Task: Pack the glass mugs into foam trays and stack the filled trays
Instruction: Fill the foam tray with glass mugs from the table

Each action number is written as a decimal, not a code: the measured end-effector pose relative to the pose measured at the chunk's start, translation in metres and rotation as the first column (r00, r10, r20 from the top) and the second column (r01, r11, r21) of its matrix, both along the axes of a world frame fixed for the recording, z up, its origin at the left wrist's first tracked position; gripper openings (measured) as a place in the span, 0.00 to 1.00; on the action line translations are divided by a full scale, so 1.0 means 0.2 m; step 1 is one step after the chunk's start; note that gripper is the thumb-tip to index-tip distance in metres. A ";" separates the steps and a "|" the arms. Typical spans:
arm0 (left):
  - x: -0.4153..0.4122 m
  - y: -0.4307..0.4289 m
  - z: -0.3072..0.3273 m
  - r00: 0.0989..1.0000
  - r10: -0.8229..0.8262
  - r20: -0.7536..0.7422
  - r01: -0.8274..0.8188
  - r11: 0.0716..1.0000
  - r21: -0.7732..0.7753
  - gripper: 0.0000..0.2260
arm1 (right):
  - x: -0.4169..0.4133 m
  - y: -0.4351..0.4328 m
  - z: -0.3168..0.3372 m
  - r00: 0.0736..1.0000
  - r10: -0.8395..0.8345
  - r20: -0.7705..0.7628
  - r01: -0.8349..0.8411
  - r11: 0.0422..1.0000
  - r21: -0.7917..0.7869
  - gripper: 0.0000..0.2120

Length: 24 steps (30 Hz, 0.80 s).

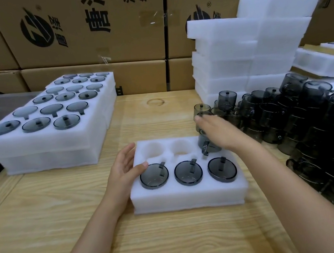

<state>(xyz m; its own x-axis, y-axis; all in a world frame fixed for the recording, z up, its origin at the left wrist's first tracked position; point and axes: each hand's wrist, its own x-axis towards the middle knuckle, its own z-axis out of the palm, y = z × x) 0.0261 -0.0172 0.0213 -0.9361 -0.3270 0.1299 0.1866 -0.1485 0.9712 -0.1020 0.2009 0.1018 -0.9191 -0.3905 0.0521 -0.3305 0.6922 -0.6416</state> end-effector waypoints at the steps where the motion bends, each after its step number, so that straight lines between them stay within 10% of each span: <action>1: 0.00 0.00 0.00 1.000 0.001 0.000 -0.001 1.000 -0.003 0.31 | -0.01 -0.02 -0.01 0.999 0.048 0.004 -0.049 0.987 0.153 0.21; 13: -0.01 -0.01 -0.02 1.000 0.006 -0.021 -0.007 0.999 -0.047 0.27 | 0.01 -0.04 -0.11 0.997 0.044 0.055 -0.069 0.795 0.603 0.28; 19: -0.01 -0.01 -0.02 1.000 0.011 -0.024 -0.012 0.999 -0.043 0.28 | 0.01 -0.02 -0.14 0.997 0.080 0.001 -0.078 0.964 0.255 0.25; 22: -0.02 -0.02 -0.01 1.000 0.004 -0.026 -0.005 0.999 -0.039 0.29 | 0.01 0.02 -0.12 0.983 -0.184 -0.008 0.176 0.951 -0.253 0.17; 24: -0.01 -0.02 -0.01 1.000 0.002 -0.027 -0.003 1.000 -0.027 0.32 | -0.07 0.06 -0.11 0.946 -0.299 -0.129 0.270 0.941 -0.203 0.14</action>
<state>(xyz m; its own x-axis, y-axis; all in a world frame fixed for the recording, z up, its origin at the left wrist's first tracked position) 0.0232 -0.0204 0.0189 -0.9313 -0.3254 0.1635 0.2128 -0.1220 0.9695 -0.1155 0.2134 0.0794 -0.9650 -0.0849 0.2481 -0.2424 0.6496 -0.7206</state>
